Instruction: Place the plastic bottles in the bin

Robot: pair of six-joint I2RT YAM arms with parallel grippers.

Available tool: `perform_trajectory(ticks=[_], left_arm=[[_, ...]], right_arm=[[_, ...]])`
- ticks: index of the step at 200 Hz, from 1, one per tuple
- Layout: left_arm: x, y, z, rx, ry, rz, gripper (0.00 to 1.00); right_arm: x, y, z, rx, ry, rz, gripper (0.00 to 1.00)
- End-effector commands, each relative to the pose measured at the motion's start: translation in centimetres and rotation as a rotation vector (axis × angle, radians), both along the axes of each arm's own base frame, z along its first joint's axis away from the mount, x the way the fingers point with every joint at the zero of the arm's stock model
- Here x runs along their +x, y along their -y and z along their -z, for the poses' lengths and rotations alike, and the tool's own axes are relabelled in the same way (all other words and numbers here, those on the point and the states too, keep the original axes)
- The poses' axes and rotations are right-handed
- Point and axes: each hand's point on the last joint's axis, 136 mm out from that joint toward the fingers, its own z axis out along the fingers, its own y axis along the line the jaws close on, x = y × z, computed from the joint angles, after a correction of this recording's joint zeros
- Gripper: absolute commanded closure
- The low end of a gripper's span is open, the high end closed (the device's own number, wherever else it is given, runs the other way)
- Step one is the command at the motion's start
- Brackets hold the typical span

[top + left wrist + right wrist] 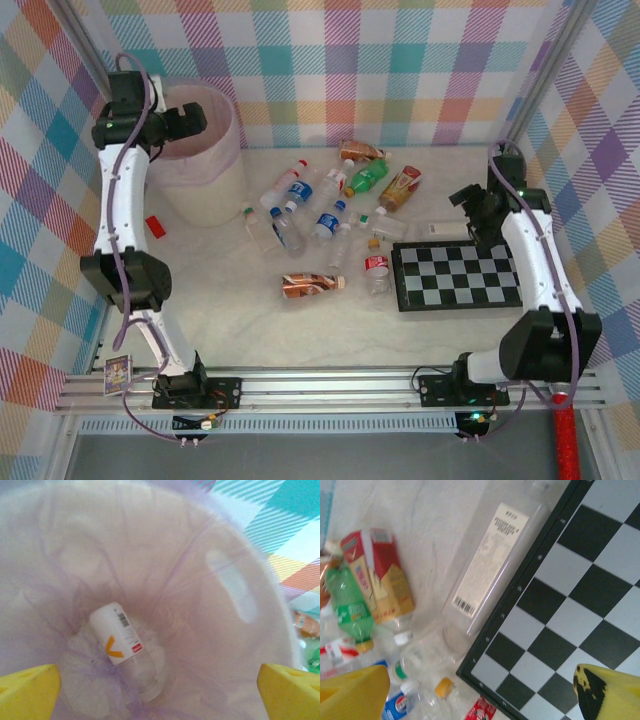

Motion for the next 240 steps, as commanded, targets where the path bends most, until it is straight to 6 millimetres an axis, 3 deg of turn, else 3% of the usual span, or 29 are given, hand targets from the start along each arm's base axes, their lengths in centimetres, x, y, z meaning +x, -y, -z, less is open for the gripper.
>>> perform_trajectory(ticks=[1, 38, 69, 90, 123, 160, 209, 240], left_arm=[[-2.7, 0.0, -6.1, 0.053, 0.144, 0.009, 0.00], [-6.6, 1.2, -9.0, 0.084, 0.206, 0.034, 0.00], [-11.2, 4.2, -9.5, 0.057, 0.238, 0.088, 0.00], [-14.1, 7.5, -7.3, -0.019, 0.230, 0.161, 0.00], [-17.2, 11.4, -1.3, -0.092, 0.130, 0.238, 0.00], [-19.2, 13.6, 4.4, -0.113, -0.018, 0.280, 0.00], [-19.9, 14.6, 7.1, -0.102, -0.077, 0.303, 0.00], [-20.0, 14.9, 7.1, -0.096, -0.076, 0.309, 0.00]], right_arm=[[0.5, 1.8, 1.4, 0.032, -0.098, 0.101, 0.06], [2.8, 3.8, 4.5, 0.069, -0.226, 0.114, 0.08], [4.5, 4.4, 7.1, 0.087, -0.277, 0.139, 0.08], [5.5, 4.6, 8.5, 0.100, -0.305, 0.156, 0.08], [6.6, 4.8, 9.4, 0.103, -0.335, 0.170, 0.08], [6.4, 5.1, 10.8, 0.094, -0.375, 0.189, 0.08], [7.4, 5.0, 11.9, 0.108, -0.377, 0.192, 0.09], [8.4, 5.2, 11.8, 0.081, -0.368, 0.180, 0.12]])
